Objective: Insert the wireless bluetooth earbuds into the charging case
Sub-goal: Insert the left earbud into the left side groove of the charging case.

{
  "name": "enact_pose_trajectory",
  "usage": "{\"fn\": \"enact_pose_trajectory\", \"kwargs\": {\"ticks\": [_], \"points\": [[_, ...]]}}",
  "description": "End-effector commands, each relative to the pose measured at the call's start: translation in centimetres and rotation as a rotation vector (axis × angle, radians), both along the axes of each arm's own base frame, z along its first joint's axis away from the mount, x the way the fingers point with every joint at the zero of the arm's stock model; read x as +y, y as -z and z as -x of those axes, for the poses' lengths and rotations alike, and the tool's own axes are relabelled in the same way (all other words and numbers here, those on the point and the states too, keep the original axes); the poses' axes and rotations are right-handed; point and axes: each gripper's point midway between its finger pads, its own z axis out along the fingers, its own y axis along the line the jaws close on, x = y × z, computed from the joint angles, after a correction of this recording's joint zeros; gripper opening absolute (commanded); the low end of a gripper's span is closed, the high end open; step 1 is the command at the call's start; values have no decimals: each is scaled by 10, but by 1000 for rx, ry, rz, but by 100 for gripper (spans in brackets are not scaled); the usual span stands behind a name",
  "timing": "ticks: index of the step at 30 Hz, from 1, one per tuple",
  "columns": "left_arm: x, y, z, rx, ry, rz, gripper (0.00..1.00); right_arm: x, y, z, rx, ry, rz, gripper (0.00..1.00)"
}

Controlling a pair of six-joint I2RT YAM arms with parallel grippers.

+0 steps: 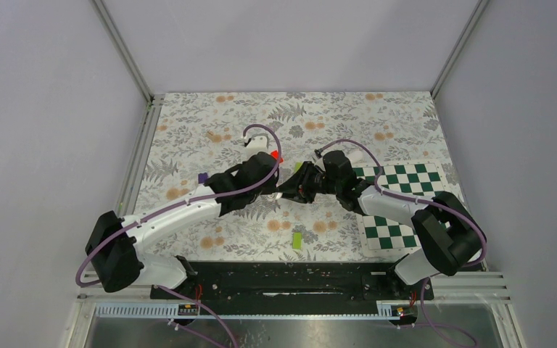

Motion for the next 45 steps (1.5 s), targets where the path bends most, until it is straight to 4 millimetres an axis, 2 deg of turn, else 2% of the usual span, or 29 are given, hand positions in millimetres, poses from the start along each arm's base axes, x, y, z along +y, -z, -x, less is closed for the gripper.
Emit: {"fn": "enact_pose_trajectory", "kwargs": {"ticks": [1,9,29,39,45], "points": [[-3,-15,-2,-63,7,25,7,6,-24,3,-52,-26,-59,0],[-7,-22,4,-83,42,54,8,7,-31,-1,-55,-6,-79,0],[-13,-11,8,-103,71,14,8,12,-51,-2,-83,-26,-112,0],[-9,-22,-2,-156,37,-19,7,10,-49,0,-79,-25,-112,0],[2,-26,-4,-190,23,-60,7,10,-47,0,-78,-23,-112,0]]}}
